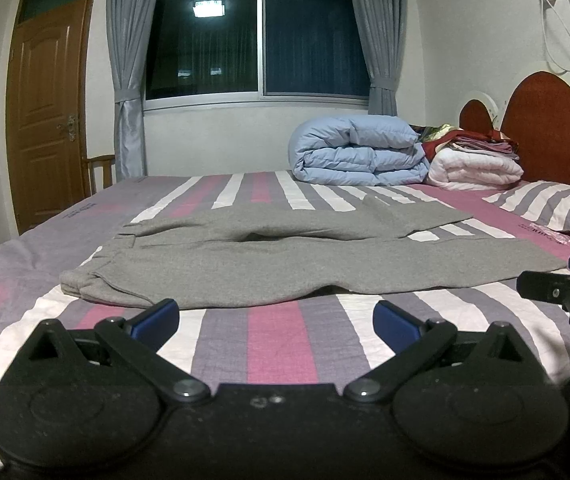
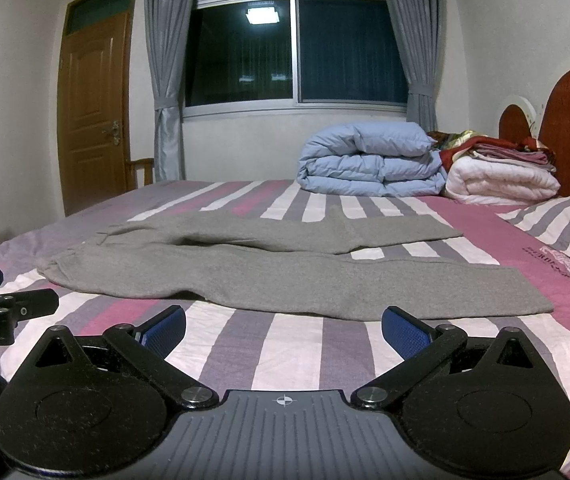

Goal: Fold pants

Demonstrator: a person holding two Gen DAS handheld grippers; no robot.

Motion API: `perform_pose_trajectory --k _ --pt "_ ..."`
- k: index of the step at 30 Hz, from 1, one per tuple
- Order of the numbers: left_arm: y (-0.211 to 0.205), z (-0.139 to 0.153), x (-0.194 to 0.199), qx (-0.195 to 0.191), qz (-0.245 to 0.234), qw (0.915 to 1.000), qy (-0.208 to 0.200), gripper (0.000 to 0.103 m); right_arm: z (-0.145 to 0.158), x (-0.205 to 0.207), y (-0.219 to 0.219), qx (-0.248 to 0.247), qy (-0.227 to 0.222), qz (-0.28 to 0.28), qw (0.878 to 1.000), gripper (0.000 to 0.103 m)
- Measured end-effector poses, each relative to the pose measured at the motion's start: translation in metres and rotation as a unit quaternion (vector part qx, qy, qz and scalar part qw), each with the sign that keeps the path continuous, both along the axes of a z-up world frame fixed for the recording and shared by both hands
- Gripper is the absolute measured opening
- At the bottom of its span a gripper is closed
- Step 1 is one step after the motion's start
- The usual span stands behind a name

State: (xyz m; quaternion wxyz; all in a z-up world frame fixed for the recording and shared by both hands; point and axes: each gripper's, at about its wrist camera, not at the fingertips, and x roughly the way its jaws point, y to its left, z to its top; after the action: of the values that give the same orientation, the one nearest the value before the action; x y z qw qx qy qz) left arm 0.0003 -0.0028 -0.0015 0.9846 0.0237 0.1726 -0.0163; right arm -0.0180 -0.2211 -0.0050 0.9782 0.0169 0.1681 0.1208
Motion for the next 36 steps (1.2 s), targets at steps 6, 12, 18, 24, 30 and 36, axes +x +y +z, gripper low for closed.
perform_pose_trajectory --k 6,12,18,24,30,36 --pt "0.0002 -0.001 0.0002 0.0 0.0 1.0 0.0 0.097 0.0003 -0.0004 -0.0005 0.0 0.0 0.0 1.0 0.103" --pt "0.0001 -0.0012 0.0 0.001 0.0 1.0 0.001 0.097 0.0008 -0.001 -0.0012 0.0 0.0 0.0 1.0 0.103" --pt "0.0014 -0.0016 0.0016 0.0 0.0 1.0 0.001 0.097 0.0008 -0.001 -0.0013 0.0 0.0 0.0 1.0 0.103" --pt "0.0015 -0.0017 0.0016 0.0 0.0 1.0 0.001 0.097 0.0007 -0.0009 -0.0013 0.0 0.0 0.0 1.0 0.103" --pt "0.0013 -0.0015 0.0018 0.0 -0.001 1.0 0.001 0.097 0.0006 -0.0007 -0.0012 0.0 0.0 0.0 1.0 0.103" --pt "0.0011 -0.0012 0.0016 0.001 -0.001 1.0 0.001 0.097 0.0007 -0.001 -0.0014 0.0 0.0 0.0 1.0 0.103"
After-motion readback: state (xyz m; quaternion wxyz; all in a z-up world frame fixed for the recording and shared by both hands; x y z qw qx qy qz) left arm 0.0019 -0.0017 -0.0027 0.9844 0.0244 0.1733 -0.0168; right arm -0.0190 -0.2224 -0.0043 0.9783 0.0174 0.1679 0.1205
